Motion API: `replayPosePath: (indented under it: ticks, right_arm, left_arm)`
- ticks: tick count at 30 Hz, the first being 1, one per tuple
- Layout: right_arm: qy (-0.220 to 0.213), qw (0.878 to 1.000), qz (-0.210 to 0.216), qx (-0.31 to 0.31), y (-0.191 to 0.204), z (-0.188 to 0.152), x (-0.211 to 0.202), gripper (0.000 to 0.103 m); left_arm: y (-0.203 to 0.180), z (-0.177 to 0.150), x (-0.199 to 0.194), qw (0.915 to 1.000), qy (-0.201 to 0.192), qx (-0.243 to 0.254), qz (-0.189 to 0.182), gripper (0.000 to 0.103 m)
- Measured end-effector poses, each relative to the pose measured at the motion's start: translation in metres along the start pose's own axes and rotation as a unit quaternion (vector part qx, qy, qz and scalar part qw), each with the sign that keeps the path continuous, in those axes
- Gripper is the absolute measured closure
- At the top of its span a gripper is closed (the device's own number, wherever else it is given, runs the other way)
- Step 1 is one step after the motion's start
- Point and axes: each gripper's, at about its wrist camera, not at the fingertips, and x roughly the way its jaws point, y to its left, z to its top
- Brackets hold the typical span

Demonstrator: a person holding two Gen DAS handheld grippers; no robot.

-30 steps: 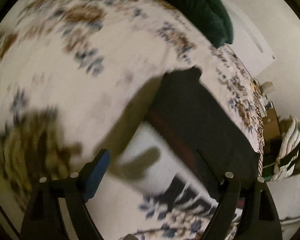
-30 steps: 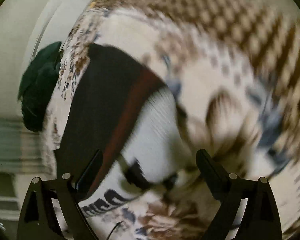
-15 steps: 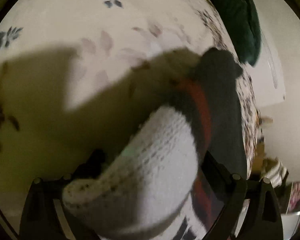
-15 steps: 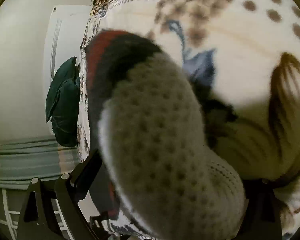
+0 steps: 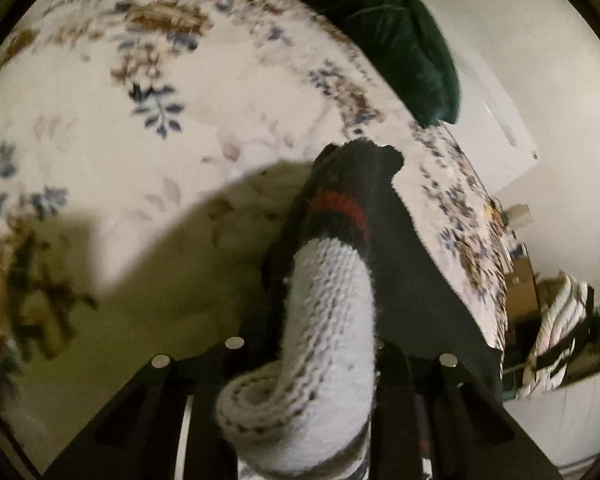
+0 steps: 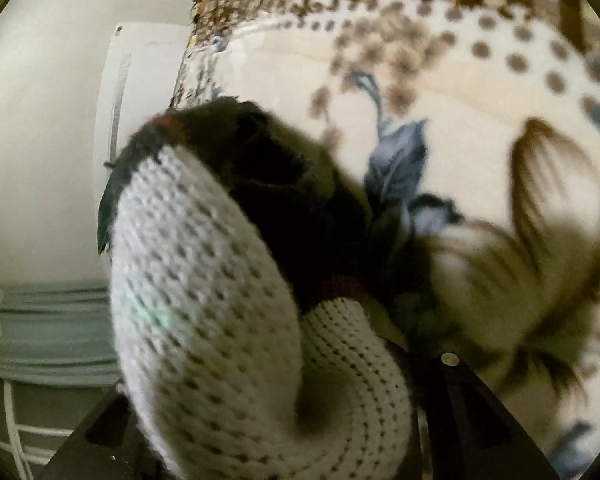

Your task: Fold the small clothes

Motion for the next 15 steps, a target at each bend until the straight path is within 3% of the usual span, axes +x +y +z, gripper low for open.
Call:
replayPosePath:
  ticks: [6,10,14,15]
  right_arm:
    - [0.028,0.999,-0.022,-0.006,-0.035,-0.040,-0.070,0.072]
    - [0.047,0.998,-0.049,0.003,-0.076,-0.068,-0.097,0.071]
    - [0.053,0.997,-0.054,0.006,-0.102,-0.073,-0.090,0.061]
    - [0.053,0.997,-0.056,0.005,-0.105,-0.072,-0.088,0.059]
  left_arm:
    - [0.033,-0.036,-0.043,0.9983,0.057,0.010,0.012,0.083]
    - [0.066,-0.067,-0.036,0.9939,0.105,0.000,0.036,0.079]
    - [0.075,-0.073,-0.032,0.9913,0.117,-0.022,0.055,0.064]
    - [0.065,-0.072,-0.037,0.9911,0.105,0.002,0.082,0.052]
